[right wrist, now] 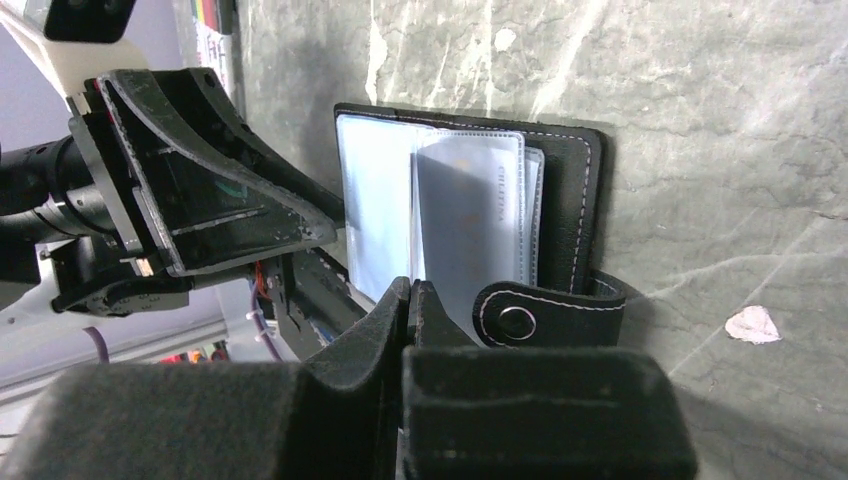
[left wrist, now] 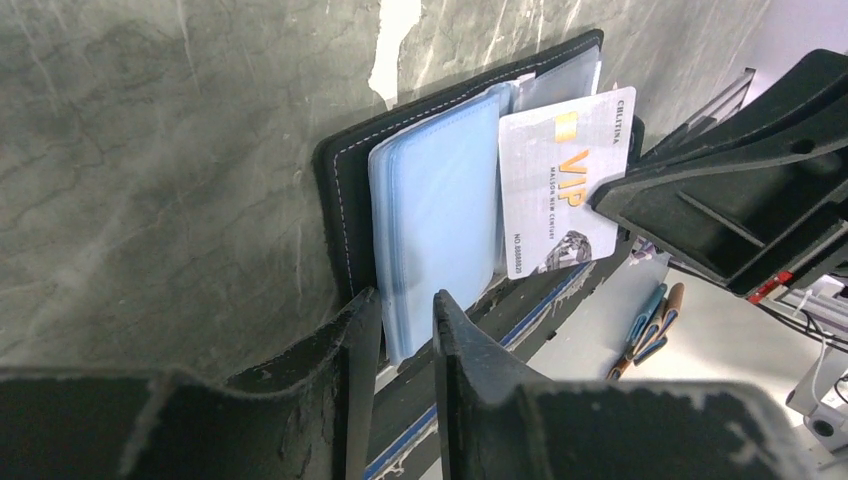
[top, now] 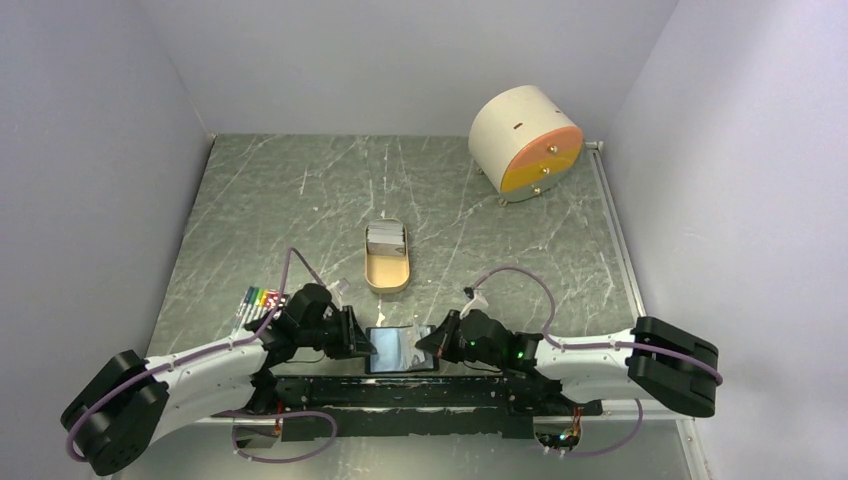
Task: Put the credit cards into the card holder
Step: Insert the credit card into the card holder.
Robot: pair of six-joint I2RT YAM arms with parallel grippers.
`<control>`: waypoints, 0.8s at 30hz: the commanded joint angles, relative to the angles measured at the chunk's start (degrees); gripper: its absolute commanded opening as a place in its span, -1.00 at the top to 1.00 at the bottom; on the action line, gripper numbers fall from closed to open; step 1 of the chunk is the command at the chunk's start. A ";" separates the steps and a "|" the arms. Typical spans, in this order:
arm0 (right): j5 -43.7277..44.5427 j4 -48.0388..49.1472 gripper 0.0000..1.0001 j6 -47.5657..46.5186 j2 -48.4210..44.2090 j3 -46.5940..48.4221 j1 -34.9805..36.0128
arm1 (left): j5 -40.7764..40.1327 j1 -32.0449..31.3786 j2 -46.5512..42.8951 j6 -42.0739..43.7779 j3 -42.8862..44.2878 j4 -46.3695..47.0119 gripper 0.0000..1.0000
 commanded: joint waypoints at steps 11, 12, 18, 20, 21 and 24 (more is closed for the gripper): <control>1.90 10.53 0.92 -1.30 3.01 -3.31 0.55 | 2.33 -0.24 -0.02 -1.45 -1.86 4.63 0.39; 1.84 10.54 0.92 -1.45 3.11 -3.43 0.56 | 2.36 -0.24 0.23 -1.41 -1.68 4.57 0.39; 0.92 14.44 0.96 -1.67 4.17 -4.48 0.54 | 3.06 -0.23 1.08 -1.30 -1.56 5.43 0.37; 0.25 16.73 0.97 -2.21 4.82 -4.86 0.48 | 3.03 -0.24 1.11 -1.10 -1.36 5.20 0.37; -0.03 16.96 0.98 -2.32 5.30 -4.64 0.54 | 2.92 -0.22 1.06 -1.06 -1.24 4.97 0.37; -0.37 17.33 0.98 -2.57 6.43 -4.37 0.54 | 2.95 -0.20 1.05 -0.97 -1.11 4.66 0.37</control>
